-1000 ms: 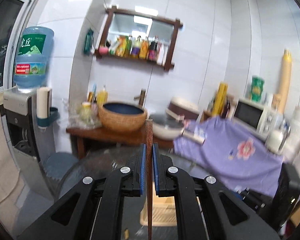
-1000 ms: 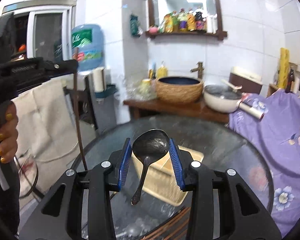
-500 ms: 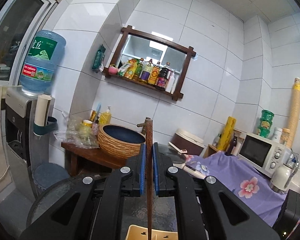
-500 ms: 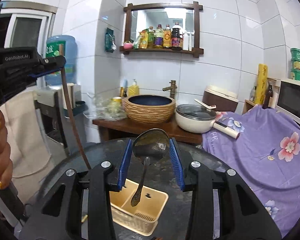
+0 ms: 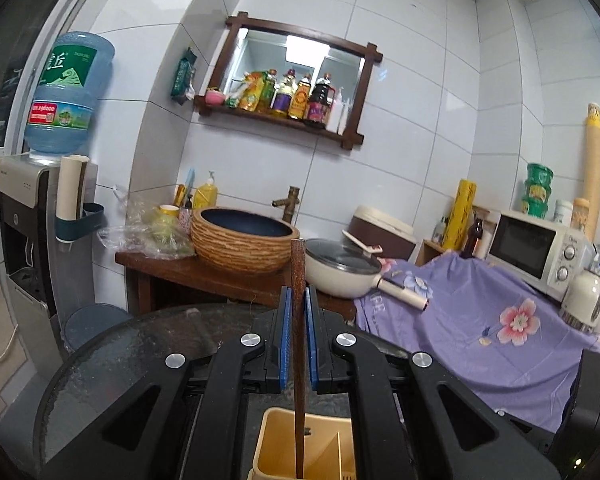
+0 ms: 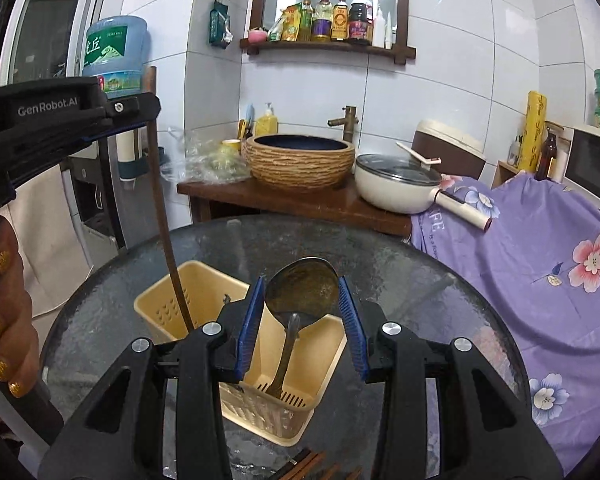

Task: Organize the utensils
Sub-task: 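Carry the chopstick and spoon over the beige holder and lower both inside, then open both tools and withdraw from the holder, then grasp the black gold-banded stick with the left tool while the right tool grasps the wooden-handled spoon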

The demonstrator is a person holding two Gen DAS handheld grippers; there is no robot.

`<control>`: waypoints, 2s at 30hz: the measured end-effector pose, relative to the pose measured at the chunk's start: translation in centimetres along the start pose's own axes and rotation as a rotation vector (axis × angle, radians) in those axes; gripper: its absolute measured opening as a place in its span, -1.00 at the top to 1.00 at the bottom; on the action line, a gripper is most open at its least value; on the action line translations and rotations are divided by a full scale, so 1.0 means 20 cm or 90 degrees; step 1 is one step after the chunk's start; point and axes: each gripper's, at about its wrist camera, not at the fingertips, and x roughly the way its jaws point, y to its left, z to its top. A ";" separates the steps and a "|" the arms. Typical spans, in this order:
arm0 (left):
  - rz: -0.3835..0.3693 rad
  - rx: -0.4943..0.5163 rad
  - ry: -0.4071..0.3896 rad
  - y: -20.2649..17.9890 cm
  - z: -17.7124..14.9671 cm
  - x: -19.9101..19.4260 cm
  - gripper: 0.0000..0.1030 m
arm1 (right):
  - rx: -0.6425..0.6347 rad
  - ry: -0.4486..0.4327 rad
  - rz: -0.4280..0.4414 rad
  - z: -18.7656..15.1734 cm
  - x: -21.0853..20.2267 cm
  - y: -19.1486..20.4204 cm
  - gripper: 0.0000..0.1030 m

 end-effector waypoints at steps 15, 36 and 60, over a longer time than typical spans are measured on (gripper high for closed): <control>-0.020 0.051 0.128 0.01 -0.20 0.17 0.86 | -0.013 0.031 0.010 -0.09 0.05 0.01 0.21; 0.040 0.065 0.273 0.35 -0.36 -0.09 -0.38 | -0.017 0.082 0.079 -0.38 -0.28 0.19 -0.47; 0.076 0.141 0.490 0.52 -0.89 -0.02 0.36 | -0.081 0.308 0.202 -0.75 -0.09 0.82 -0.02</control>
